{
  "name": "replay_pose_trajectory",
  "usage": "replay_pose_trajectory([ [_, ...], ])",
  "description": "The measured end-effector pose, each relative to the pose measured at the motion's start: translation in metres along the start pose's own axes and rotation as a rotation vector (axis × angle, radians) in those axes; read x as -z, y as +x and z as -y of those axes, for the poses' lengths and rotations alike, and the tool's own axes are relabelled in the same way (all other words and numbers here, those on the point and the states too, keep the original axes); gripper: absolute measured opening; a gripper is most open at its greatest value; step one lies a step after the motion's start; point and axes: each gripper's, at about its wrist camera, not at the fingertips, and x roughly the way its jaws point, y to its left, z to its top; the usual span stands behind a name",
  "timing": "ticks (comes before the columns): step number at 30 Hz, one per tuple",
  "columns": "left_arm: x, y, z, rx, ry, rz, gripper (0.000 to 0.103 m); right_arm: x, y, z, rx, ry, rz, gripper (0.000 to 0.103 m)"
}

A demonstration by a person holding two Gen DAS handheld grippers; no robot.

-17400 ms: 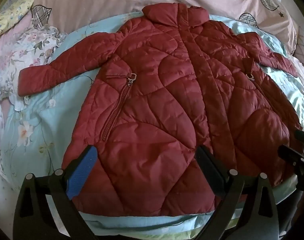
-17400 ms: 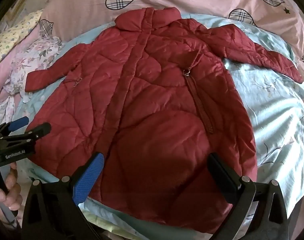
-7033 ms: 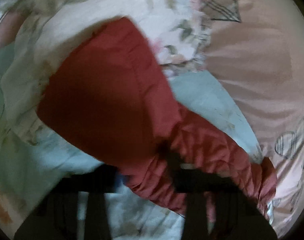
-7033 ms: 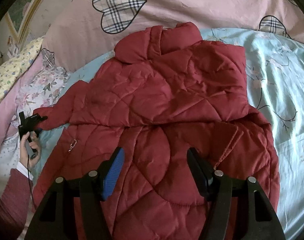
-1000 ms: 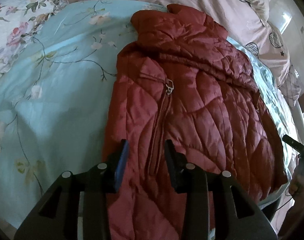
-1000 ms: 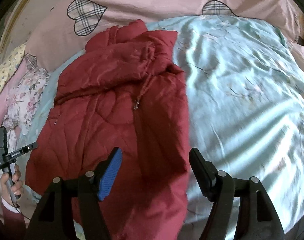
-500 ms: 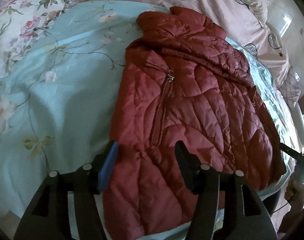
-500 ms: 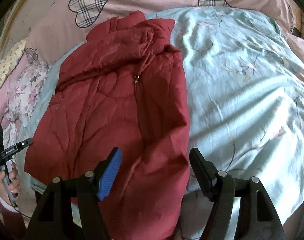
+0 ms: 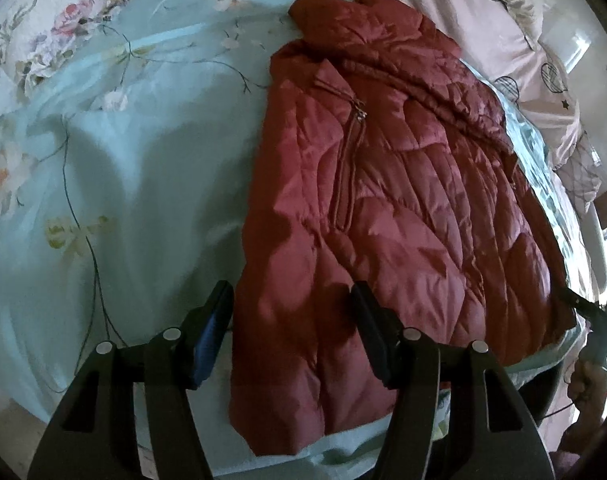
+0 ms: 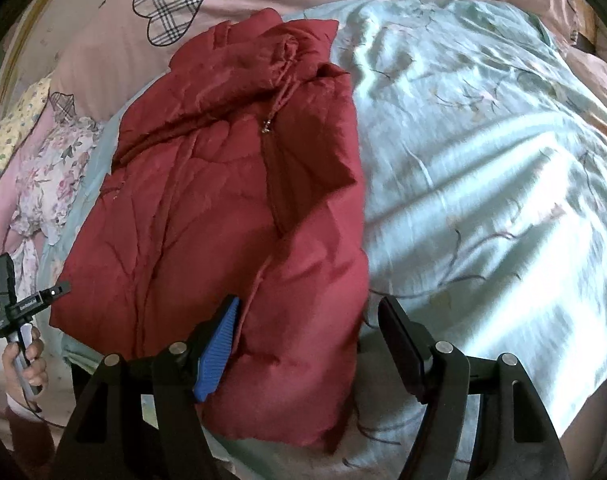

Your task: Fold large clothes

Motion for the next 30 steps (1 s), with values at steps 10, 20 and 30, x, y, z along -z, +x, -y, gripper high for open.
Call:
replay_pose_trajectory([
  [10, 0.012, 0.004, 0.008, 0.027, 0.042, -0.019, 0.060, 0.009, 0.004, -0.002, -0.049, -0.014, -0.018, 0.066],
  [20, 0.016, 0.007, 0.006, 0.084, 0.029, -0.023, 0.060, 0.014, 0.009, -0.001, -0.106, -0.007, -0.032, 0.046],
  [30, 0.017, -0.003, 0.022, 0.098, 0.090, 0.026, 0.018, 0.014, -0.001, -0.002, -0.193, 0.012, 0.016, 0.028],
])
